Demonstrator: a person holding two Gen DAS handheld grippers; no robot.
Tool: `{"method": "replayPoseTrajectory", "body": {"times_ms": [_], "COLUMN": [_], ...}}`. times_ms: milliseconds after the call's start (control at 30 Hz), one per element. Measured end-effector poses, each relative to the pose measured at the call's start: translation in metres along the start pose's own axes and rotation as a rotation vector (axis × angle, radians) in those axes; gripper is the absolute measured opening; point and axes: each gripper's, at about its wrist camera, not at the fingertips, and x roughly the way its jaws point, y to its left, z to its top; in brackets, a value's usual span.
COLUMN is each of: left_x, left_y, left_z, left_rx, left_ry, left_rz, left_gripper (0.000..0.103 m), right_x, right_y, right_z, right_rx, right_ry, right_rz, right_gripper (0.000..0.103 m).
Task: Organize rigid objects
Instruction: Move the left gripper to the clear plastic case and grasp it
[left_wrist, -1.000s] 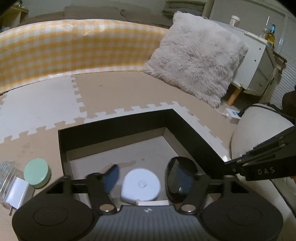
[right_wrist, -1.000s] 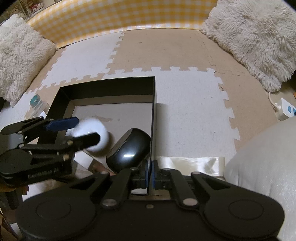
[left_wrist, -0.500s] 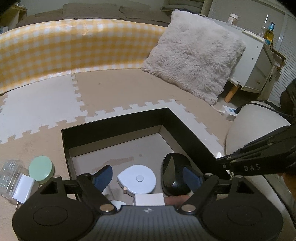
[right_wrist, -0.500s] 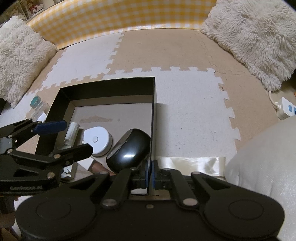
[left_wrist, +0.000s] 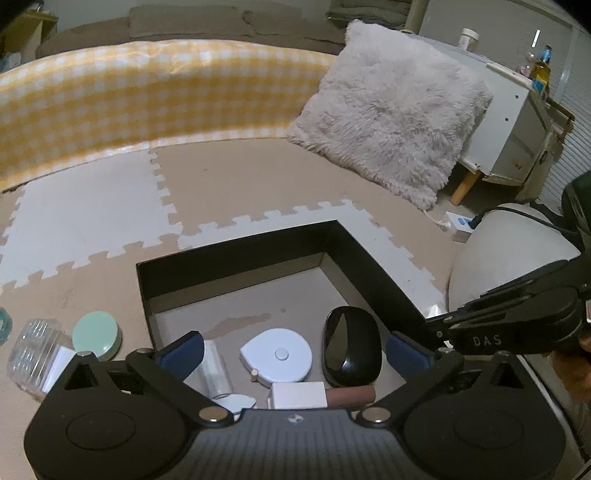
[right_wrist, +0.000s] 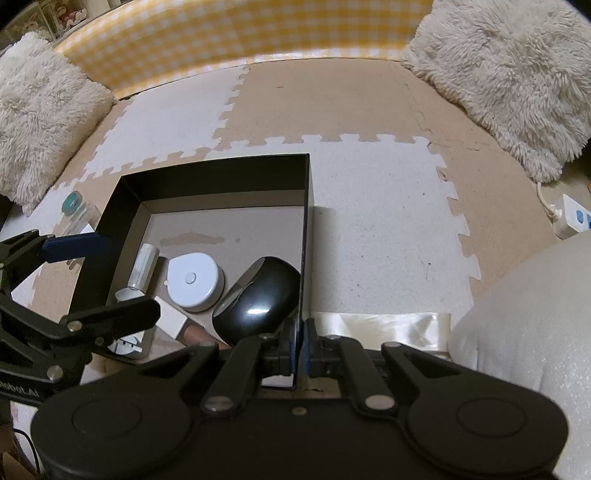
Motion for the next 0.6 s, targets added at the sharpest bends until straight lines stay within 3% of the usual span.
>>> {"method": "replayPoseTrajectory", "body": {"times_ms": [300, 600], "left_x": [-0.016, -0.039], "left_y": [0.019, 0.068], "left_z": [0.01, 0.02], "left_rx": [-0.04, -0.138], "left_ry": [-0.049, -0.137], "left_rz": [0.059, 0.15], "left_gripper": [0.103, 0.103], "right_x": [0.0, 0.0], "right_y": [0.0, 0.0], "right_z": [0.0, 0.0], "right_rx": [-0.003, -0.003], "right_ry": [-0.001, -0.001], "right_rz": [-0.001, -0.001], "right_gripper": [0.005, 0.005]}}
